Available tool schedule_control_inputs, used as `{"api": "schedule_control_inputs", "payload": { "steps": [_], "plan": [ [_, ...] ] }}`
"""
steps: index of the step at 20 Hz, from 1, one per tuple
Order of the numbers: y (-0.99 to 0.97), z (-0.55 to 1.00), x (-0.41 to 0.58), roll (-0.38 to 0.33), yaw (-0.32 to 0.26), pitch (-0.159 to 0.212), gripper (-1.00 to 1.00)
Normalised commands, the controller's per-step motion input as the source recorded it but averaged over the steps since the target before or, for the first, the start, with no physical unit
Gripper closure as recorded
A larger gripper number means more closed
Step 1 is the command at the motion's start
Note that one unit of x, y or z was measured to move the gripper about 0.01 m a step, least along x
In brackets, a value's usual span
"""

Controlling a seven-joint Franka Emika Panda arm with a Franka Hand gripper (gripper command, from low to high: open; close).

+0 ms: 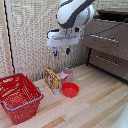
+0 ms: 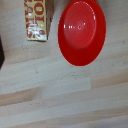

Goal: Meticulously direct the gripper system near the nourishment stick. Grapple the nourishment stick firmly with the gripper system. Progress with the gripper system grasping the stick toward the storage box. Tenderly permit the nourishment stick to descend into the box.

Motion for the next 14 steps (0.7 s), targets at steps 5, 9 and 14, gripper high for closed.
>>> {"api": "schedule_control_inputs", "payload": {
  "steps": [5, 9, 14],
  "plan": [
    [0.43, -0.22, 0.641, -0.06, -0.021, 0.013, -1.0],
    [0.46, -0.24, 0.647, -0.077, -0.015, 0.035, -1.0],
    [0.32, -0.24, 0.629, -0.113, -0.003, 0.104, -1.0]
  ]
}}
